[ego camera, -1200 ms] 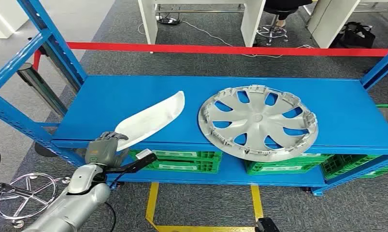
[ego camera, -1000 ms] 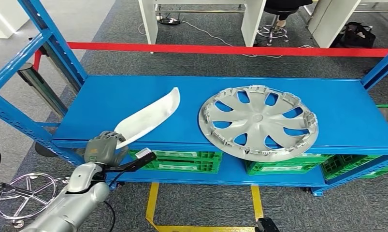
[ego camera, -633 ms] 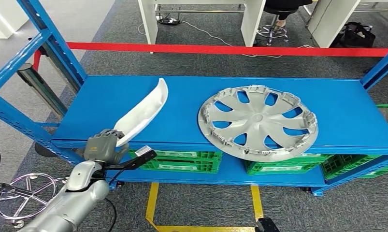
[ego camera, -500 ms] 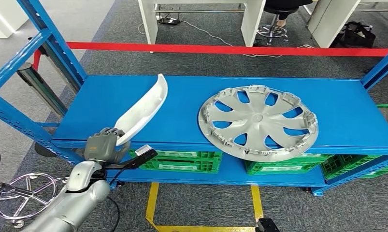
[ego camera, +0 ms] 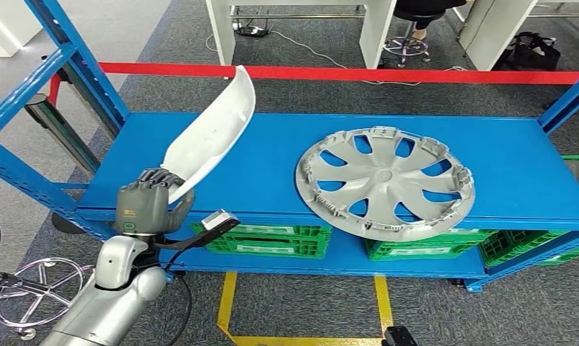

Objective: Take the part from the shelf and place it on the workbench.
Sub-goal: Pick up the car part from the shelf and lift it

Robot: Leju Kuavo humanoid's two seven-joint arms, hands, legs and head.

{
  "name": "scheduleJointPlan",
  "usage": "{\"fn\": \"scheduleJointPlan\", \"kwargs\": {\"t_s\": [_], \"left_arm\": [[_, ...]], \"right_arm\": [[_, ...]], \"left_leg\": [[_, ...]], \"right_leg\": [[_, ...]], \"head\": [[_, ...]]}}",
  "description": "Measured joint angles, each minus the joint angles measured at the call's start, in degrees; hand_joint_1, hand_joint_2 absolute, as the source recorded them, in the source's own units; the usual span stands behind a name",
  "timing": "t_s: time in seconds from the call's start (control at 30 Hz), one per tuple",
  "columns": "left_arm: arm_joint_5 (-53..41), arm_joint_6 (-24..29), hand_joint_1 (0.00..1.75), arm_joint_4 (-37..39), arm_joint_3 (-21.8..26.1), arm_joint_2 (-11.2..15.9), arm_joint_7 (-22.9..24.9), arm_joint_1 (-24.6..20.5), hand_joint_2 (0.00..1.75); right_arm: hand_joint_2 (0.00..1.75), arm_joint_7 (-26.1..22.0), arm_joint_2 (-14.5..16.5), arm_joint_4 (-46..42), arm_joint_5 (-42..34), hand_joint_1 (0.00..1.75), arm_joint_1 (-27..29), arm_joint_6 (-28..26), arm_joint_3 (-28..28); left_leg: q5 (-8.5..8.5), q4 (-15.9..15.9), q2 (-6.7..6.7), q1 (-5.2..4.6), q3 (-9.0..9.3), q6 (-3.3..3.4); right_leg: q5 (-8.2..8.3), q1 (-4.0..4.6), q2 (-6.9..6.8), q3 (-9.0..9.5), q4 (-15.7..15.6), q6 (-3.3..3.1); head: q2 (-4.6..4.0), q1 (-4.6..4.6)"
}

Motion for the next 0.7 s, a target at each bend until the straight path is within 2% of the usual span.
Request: {"fn": "scheduleJointPlan", "kwargs": {"t_s": [0.17, 0.47, 0.6, 0.7], "left_arm": [[-6.6, 0.1, 1.75, -8.6, 0.0, -0.9, -3.9, 2.7, 1.75], [-10.7, 0.2, 1.75, -21.2, 0.0, -1.9, -7.2, 5.7, 1.75], [-12.9, 0.2, 1.75, -27.0, 0.0, -1.9, -7.4, 7.0, 1.75], [-14.7, 0.2, 1.75, -30.1, 0.0, -1.7, -5.6, 7.8, 1.75]], "right_arm": [[0.0, -0.4, 0.0, 0.0, -0.4, 0.0, 0.1, -0.1, 0.2], [0.0, -0.6, 0.0, 0.0, -0.6, 0.0, 0.1, -0.3, 0.4], [0.0, -0.7, 0.0, 0.0, -0.6, 0.0, 0.3, -0.6, 0.6], [0.0, -0.8, 0.0, 0.0, -0.6, 0.0, 0.2, -0.8, 0.8]], "left_leg": [[0.0, 0.0, 0.0, 0.0, -0.03, 0.0], [-0.01, 0.0, 0.0, 0.0, -0.07, 0.01], [-0.01, 0.0, 0.0, 0.0, -0.08, 0.01], [-0.01, 0.0, 0.0, 0.0, -0.08, 0.01]], "right_leg": [[0.0, 0.0, 0.01, -0.02, 0.0, 0.0], [0.0, 0.0, 0.02, -0.05, 0.0, 0.0], [0.0, 0.0, 0.02, -0.07, 0.0, 0.0], [0.0, 0.0, 0.03, -0.07, 0.0, 0.0]], "head": [[0.0, 0.02], [0.0, 0.0], [0.0, 0.01], [0.0, 0.0]]}}
